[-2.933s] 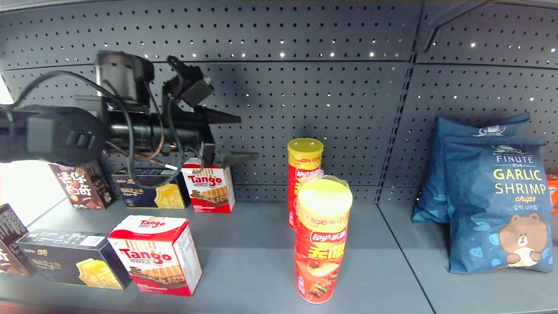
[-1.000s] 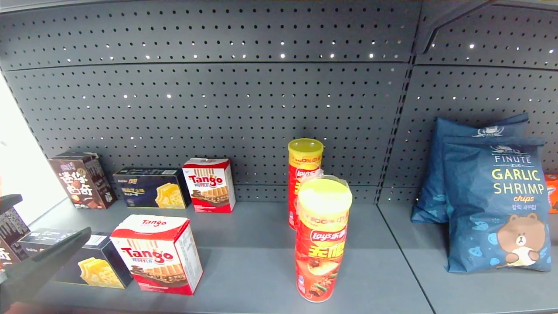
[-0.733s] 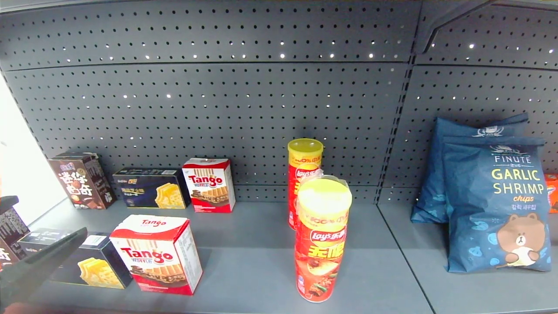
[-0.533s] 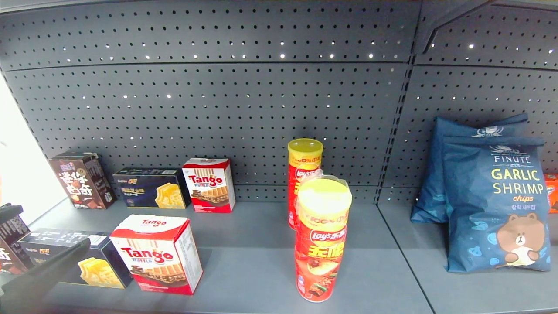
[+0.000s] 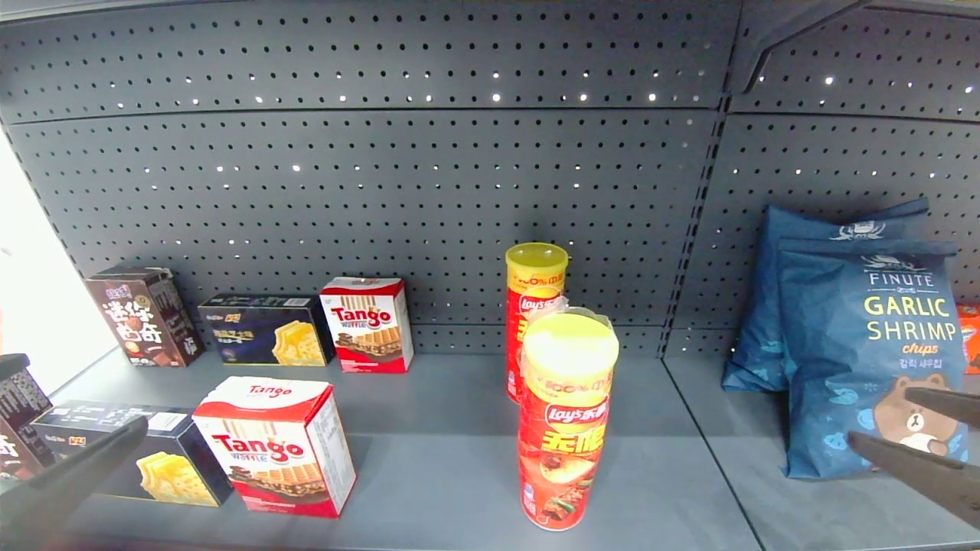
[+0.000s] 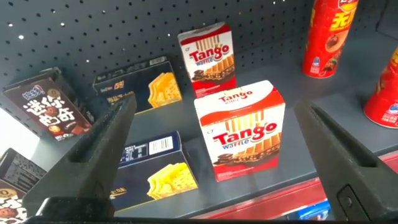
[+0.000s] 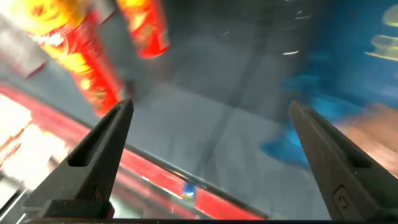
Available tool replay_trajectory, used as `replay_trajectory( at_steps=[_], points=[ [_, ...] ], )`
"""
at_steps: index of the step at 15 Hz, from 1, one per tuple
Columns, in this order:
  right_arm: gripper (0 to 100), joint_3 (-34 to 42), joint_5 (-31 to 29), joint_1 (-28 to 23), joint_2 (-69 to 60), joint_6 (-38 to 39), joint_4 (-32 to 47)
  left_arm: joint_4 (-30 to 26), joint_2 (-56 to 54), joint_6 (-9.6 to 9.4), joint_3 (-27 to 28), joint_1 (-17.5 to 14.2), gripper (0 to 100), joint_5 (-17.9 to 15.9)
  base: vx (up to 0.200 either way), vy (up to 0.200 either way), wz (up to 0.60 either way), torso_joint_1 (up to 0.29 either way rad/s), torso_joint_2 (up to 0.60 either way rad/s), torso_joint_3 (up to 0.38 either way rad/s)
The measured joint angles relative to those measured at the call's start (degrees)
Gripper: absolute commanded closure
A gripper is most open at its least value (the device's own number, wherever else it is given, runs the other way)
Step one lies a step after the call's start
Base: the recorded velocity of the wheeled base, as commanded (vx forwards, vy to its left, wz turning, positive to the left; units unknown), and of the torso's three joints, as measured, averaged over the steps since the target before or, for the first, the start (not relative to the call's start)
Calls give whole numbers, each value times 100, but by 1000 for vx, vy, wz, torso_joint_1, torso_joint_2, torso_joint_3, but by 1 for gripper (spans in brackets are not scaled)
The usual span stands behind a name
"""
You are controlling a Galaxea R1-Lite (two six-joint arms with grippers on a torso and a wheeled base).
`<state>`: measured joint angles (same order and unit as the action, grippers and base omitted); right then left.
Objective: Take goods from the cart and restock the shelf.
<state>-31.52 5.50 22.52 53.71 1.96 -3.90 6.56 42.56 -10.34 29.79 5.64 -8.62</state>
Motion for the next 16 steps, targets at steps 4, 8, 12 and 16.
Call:
replay_trajectory(
  at_steps=[4, 8, 12, 16],
  points=[
    [0, -210, -148, 538, 1152, -33, -269, 1, 0, -2, 7, 5, 0, -99, 0, 0, 0, 0, 0, 0],
    [0, -232, -321, 796, 1855, -55, -518, 4, 7, -2, 33, -6, 0, -121, 0, 0, 0, 0, 0, 0],
    [0, -323, -444, 1078, 2327, -41, -540, 1, 20, -9, -11, -13, 0, -123, 0, 0, 0, 0, 0, 0],
    [0, -640, -472, 1180, 2820, -30, -540, -2, 16, -13, -88, -5, 0, -130, 0, 0, 0, 0, 0, 0]
  ],
)
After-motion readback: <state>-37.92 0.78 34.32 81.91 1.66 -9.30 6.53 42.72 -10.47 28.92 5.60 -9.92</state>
